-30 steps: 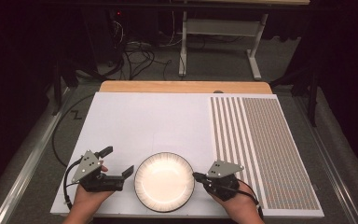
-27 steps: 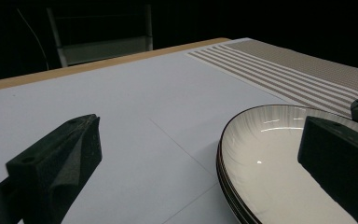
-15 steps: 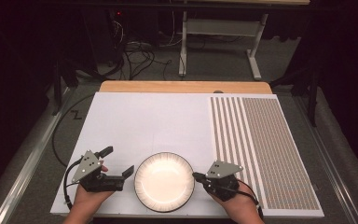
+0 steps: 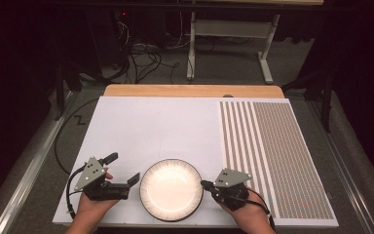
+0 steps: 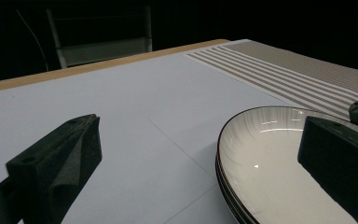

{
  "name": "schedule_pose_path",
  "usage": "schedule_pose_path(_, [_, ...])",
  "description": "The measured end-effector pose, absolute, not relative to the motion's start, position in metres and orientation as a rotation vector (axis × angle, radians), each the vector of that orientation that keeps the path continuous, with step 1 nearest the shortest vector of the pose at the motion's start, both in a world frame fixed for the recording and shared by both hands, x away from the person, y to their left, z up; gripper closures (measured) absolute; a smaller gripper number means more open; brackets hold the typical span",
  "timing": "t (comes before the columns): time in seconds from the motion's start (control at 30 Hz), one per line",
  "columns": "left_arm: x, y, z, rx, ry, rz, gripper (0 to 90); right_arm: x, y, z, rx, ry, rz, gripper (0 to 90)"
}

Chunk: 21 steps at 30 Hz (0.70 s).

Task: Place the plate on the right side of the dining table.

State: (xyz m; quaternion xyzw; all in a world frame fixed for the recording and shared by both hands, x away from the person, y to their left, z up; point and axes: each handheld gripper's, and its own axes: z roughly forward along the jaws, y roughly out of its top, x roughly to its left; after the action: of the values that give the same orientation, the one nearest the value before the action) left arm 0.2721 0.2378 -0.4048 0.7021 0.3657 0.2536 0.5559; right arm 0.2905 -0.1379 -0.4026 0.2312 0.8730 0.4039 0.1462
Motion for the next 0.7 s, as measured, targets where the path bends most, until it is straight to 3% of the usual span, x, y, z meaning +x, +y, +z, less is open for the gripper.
schedule_pose_path(0.7, [0.2713,0.2379,-0.4042,1.656,0.861,0.602,0.0,0.2887,-0.1338,-0.4019,0.634,2.511,1.126,90.0])
